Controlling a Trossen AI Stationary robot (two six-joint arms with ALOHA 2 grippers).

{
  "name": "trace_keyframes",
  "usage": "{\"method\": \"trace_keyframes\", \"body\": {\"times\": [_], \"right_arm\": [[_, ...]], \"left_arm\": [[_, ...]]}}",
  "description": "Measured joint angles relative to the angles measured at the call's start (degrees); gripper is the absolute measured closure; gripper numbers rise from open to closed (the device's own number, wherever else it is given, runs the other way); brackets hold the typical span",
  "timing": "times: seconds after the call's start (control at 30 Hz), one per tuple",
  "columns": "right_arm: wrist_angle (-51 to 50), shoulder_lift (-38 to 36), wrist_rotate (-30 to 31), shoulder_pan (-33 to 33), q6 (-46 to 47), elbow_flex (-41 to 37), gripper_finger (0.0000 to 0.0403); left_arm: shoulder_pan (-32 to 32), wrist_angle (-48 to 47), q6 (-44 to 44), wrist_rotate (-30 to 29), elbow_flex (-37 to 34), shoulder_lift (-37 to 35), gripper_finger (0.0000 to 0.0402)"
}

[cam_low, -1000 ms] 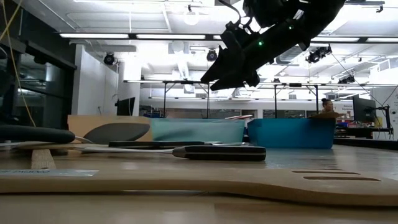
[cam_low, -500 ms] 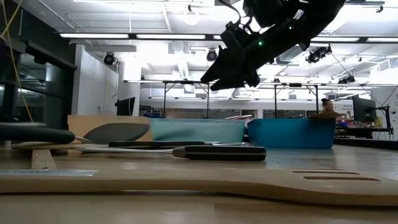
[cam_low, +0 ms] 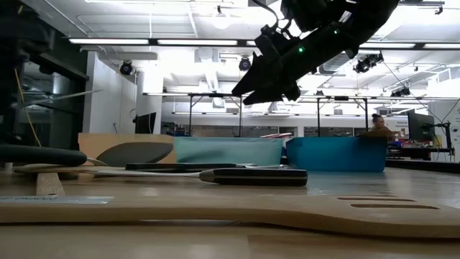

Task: Pick & Place Kitchen Items
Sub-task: Put the black knife into the orange bin

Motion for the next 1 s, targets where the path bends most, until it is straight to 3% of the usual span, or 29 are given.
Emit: {"method": "trace_keyframes", "body": {"times": [0.4, 0.7, 1.0], "right_arm": [[0.0, 0.0, -0.1, 0.0, 0.4, 0.0, 0.0128], [0.0, 0.0, -0.1, 0.0, 0.4, 0.0, 0.0128], [0.0, 0.0, -0.1, 0.0, 0.4, 0.0, 0.0128]], "left_arm": [[23.0, 4.5, 32.8, -3.4, 0.0, -3.9, 0.0331], [42.8, 20.0, 61.8, -3.8, 0.0, -3.9, 0.0331], [55.7, 23.8, 80.6, -1.6, 7.0, -3.4, 0.0331]]}}
